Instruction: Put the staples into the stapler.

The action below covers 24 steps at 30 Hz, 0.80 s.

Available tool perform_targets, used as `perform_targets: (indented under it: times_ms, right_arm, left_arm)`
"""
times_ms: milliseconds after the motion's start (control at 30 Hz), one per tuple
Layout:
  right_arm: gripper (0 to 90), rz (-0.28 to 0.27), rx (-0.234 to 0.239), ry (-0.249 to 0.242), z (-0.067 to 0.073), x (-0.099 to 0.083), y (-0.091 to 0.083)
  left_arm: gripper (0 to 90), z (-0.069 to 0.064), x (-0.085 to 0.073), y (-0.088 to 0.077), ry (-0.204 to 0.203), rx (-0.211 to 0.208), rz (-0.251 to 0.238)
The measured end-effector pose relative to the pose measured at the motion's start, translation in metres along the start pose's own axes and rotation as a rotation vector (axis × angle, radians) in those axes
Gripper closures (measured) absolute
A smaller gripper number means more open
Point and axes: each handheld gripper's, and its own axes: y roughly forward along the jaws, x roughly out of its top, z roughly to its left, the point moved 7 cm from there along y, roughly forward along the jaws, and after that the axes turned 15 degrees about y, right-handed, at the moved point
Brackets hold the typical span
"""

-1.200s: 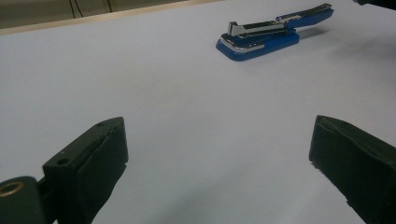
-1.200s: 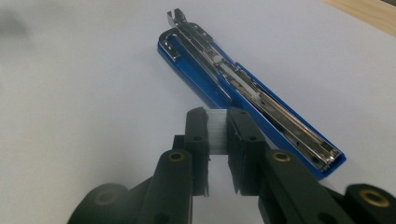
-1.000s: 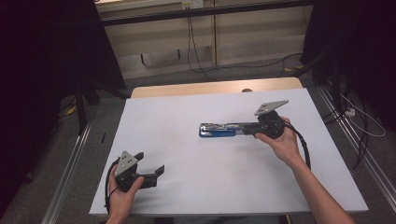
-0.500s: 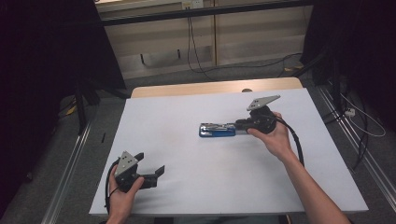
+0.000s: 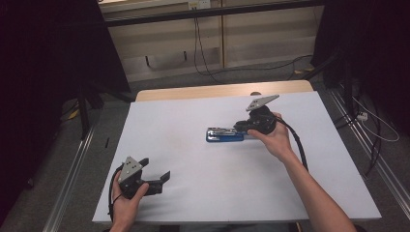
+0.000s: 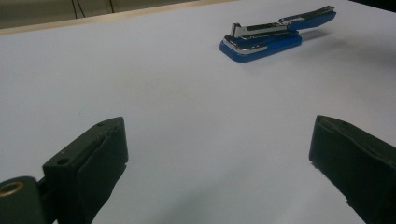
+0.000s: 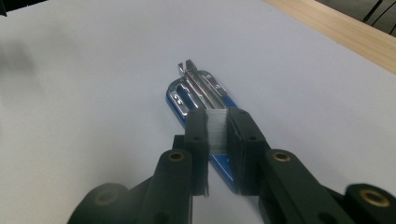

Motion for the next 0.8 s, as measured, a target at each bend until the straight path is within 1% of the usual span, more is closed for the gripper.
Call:
perform_targets:
  times_ms: [67, 100, 233, 433, 500, 567, 667, 700, 800]
  right_arm:
    - [79.3, 0.000, 0.001, -0.002, 0.000, 0.001, 0.001]
    - [79.2, -0.001, 0.001, -0.002, 0.001, 0.002, 0.002]
    - [79.2, 0.022, 0.005, -0.008, 0.000, 0.004, 0.011]
    - [79.2, 0.020, 0.010, -0.010, 0.002, 0.010, 0.018]
    - [79.2, 0.020, 0.008, -0.023, 0.003, 0.012, 0.021]
    - [79.2, 0.023, 0.018, -0.023, 0.004, 0.014, 0.023]
    - [79.2, 0.024, 0.018, -0.020, 0.003, 0.015, 0.026]
    - [79.2, 0.022, 0.022, -0.012, 0.002, 0.017, 0.028]
    - [79.2, 0.024, 0.019, -0.013, 0.003, 0.019, 0.031]
  left_arm:
    - [4.6, 0.000, 0.000, 0.000, 0.001, 0.000, -0.001]
    - [4.6, 0.000, 0.000, 0.000, -0.005, 0.001, -0.003]
    - [4.6, 0.000, 0.001, 0.000, 0.002, 0.000, -0.001]
    - [4.6, 0.000, 0.000, 0.000, -0.005, -0.001, -0.005]
    - [4.6, 0.000, 0.001, 0.000, -0.007, 0.000, -0.006]
    - [4.6, 0.000, 0.001, 0.001, -0.008, 0.001, -0.008]
    - [4.6, -0.002, 0.001, 0.001, 0.000, -0.005, -0.005]
    - [4.6, -0.002, 0.001, 0.001, 0.005, -0.010, -0.004]
    - [4.6, -0.002, 0.001, 0.001, 0.004, -0.009, -0.002]
